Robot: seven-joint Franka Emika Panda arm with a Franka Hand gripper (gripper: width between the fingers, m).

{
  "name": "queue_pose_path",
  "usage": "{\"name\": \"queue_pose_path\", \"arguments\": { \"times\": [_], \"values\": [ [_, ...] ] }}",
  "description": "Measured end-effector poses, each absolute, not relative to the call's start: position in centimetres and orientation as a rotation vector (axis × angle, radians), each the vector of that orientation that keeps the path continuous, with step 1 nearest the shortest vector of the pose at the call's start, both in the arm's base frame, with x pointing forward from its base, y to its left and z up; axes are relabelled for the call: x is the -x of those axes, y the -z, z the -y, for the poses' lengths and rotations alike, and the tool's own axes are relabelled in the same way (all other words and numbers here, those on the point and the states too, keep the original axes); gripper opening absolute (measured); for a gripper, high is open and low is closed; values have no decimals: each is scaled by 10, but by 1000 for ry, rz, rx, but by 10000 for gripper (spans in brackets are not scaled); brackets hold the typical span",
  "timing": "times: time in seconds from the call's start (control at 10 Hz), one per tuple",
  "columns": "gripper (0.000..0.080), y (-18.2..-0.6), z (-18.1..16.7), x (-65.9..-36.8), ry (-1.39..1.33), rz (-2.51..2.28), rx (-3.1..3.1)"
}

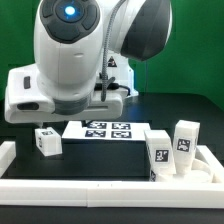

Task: Assemble stool

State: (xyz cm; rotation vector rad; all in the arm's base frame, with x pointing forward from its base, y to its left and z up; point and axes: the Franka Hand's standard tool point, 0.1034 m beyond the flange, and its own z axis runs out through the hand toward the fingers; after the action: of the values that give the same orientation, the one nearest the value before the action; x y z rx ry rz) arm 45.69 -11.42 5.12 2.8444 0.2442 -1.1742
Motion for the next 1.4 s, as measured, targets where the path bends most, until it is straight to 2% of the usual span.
{"name": "queue_pose_path", "arguments": {
  "times": [0.4, 0.7, 1.0, 1.1, 1.2, 1.3, 1.4],
  "values": [
    [649, -29, 147, -437, 1245, -268, -2758],
    [649, -29, 144, -439, 1244, -242, -2749],
    [649, -10, 148, -447, 1314, -151, -2674],
    [603, -8, 145, -445, 1317, -149, -2669],
    [603, -9, 146, -446, 1316, -147, -2670],
    [425, -9, 147, -445, 1317, -145, -2670],
    [425, -9, 146, -445, 1318, -145, -2670]
  ]
}}
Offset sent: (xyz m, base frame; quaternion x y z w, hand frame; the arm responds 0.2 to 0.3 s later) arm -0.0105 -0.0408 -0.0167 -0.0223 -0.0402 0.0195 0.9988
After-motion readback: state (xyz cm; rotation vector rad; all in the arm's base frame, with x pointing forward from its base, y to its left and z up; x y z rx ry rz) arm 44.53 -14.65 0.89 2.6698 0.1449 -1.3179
